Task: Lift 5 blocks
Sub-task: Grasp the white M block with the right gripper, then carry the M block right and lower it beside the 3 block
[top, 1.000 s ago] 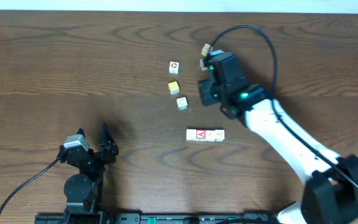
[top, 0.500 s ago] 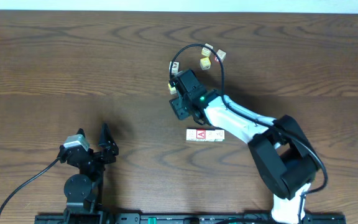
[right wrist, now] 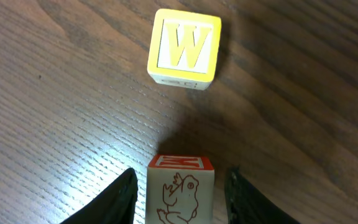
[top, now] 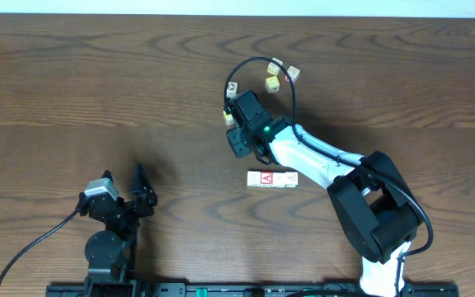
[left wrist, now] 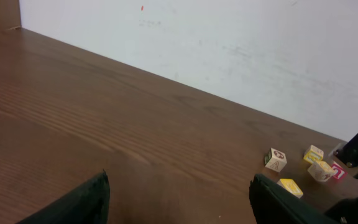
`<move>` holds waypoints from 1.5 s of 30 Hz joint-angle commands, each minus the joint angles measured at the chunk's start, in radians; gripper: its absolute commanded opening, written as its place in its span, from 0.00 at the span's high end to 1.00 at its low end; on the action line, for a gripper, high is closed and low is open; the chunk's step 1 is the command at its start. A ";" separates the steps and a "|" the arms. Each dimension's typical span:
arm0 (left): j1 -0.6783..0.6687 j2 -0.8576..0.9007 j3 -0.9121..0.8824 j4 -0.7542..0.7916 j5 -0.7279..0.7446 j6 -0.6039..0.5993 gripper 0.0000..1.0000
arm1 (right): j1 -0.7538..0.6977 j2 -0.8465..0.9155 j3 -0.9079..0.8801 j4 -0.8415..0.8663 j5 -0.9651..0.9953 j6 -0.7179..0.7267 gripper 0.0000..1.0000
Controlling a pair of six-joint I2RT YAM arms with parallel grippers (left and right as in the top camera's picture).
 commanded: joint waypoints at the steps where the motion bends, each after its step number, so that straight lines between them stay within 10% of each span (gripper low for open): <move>1: 0.001 -0.001 -0.018 -0.040 -0.013 -0.002 0.27 | 0.011 0.014 0.020 -0.005 0.010 0.002 0.58; 9: 0.001 -0.001 -0.018 -0.040 -0.013 -0.002 0.27 | 0.013 0.014 0.020 -0.007 0.010 0.024 0.84; 45: 0.001 -0.001 -0.018 -0.040 -0.013 -0.002 0.28 | 0.121 -0.161 0.058 -0.314 0.022 0.267 0.97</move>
